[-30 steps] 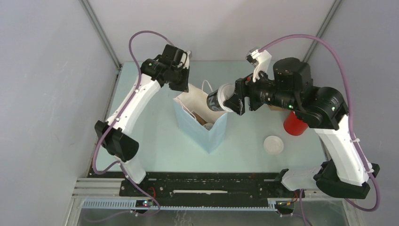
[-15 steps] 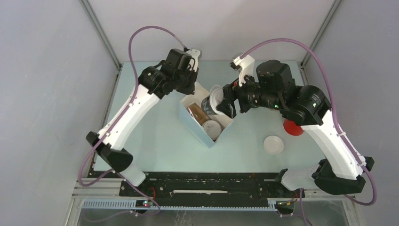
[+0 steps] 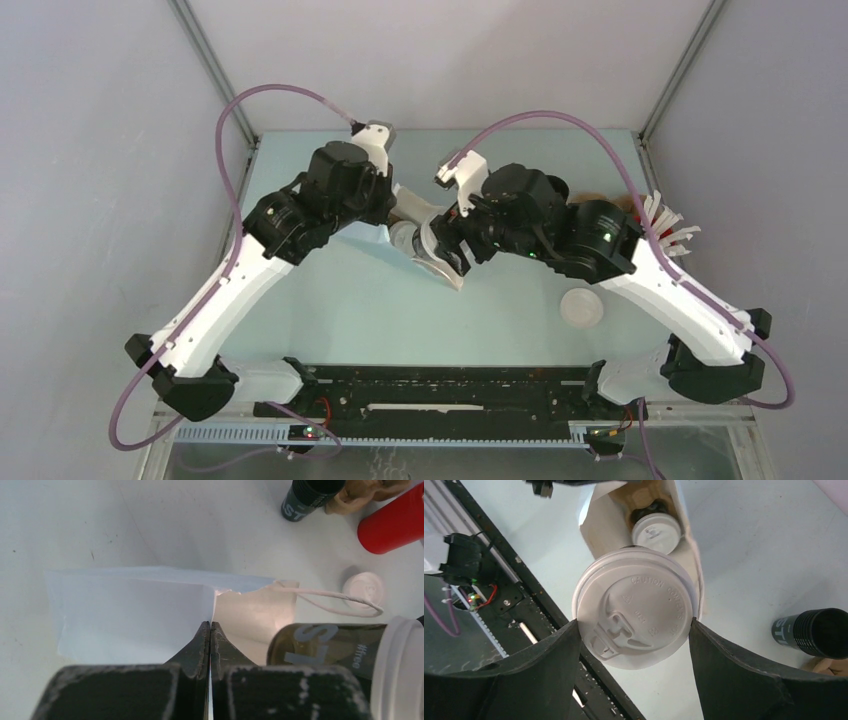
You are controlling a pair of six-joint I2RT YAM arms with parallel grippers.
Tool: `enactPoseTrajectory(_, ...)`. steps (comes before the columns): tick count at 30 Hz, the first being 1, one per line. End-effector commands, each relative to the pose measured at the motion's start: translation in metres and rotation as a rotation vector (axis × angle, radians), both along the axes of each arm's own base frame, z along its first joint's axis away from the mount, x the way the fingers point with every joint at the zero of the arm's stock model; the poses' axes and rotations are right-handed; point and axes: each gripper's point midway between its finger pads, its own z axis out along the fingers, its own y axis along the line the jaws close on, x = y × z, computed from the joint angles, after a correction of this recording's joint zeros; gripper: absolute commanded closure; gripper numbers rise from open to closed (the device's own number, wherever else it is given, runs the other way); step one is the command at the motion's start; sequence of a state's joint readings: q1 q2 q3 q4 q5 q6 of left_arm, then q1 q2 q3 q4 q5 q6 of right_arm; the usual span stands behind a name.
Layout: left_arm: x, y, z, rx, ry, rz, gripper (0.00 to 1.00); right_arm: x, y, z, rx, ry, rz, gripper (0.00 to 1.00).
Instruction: Pack the takeout coffee
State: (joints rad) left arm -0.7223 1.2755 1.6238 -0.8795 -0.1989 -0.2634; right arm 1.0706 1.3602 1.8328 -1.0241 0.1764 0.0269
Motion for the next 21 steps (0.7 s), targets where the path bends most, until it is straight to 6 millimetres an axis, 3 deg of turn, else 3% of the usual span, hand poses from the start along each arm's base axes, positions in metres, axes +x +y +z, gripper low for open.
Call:
enactPoseTrajectory(1,-0.003,-0.007,0.015,-0.089,-0.059,-0.018,1.00,0.016,0.014,0.004,0.011,-0.075,-0.037,0.63)
enactPoseTrajectory(8,-0.013,0.000,0.017,-0.094,-0.064,-0.016,1.00,0.013,0.032,-0.023,-0.013,-0.126,0.049,0.63)
enactPoseTrajectory(11,-0.019,-0.002,0.028,-0.126,-0.071,-0.021,1.00,0.015,0.038,-0.022,-0.015,-0.136,0.043,0.64)
enactPoseTrajectory(21,-0.045,-0.054,0.067,-0.309,-0.046,-0.169,1.00,0.001,0.019,-0.016,-0.034,-0.135,0.019,0.66)
